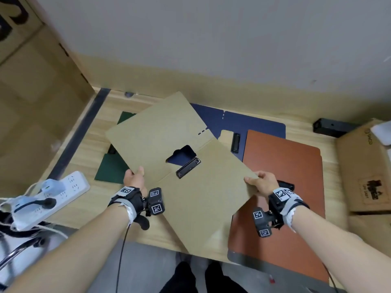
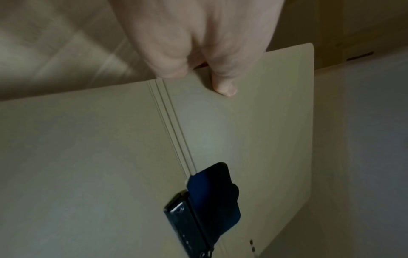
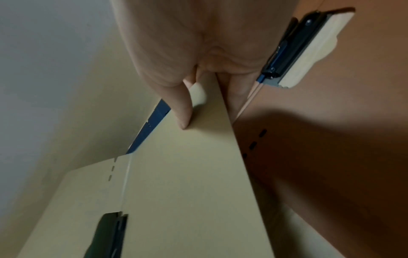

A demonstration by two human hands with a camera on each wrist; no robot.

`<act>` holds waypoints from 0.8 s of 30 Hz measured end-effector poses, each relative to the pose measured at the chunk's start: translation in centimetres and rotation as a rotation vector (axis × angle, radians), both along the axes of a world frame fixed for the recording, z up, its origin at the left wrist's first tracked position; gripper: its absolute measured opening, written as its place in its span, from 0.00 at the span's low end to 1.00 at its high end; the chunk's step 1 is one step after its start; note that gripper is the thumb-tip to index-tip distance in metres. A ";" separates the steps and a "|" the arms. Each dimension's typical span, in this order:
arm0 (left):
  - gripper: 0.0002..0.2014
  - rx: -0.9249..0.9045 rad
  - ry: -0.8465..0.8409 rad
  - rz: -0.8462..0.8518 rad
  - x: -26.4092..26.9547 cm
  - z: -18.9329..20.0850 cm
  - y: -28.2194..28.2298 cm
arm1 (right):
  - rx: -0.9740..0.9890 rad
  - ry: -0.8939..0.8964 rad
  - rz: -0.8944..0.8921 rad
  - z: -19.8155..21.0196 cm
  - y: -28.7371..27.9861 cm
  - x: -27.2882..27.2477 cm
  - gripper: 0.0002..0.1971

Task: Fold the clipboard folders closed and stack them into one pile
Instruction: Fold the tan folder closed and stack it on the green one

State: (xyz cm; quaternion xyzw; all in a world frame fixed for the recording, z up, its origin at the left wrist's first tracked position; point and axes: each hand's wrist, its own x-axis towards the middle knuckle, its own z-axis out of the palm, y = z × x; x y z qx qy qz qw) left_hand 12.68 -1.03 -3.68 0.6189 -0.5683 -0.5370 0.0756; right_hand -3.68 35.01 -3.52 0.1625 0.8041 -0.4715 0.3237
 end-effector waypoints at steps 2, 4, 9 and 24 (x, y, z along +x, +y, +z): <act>0.11 0.057 -0.013 -0.038 1.1 -2.2 0.1 | 0.041 0.049 -0.053 -1.7 0.4 -0.2 0.11; 0.07 0.134 -0.022 -0.109 2.5 -4.3 0.3 | 0.081 0.068 -0.046 -2.9 1.2 -0.3 0.16; 0.14 0.361 0.073 -0.068 4.4 -2.8 3.4 | 0.149 0.142 -0.080 -4.0 3.3 -1.7 0.22; 0.12 0.239 -0.050 -0.094 3.1 -2.1 7.5 | 0.092 0.068 0.180 -8.2 5.4 4.7 0.18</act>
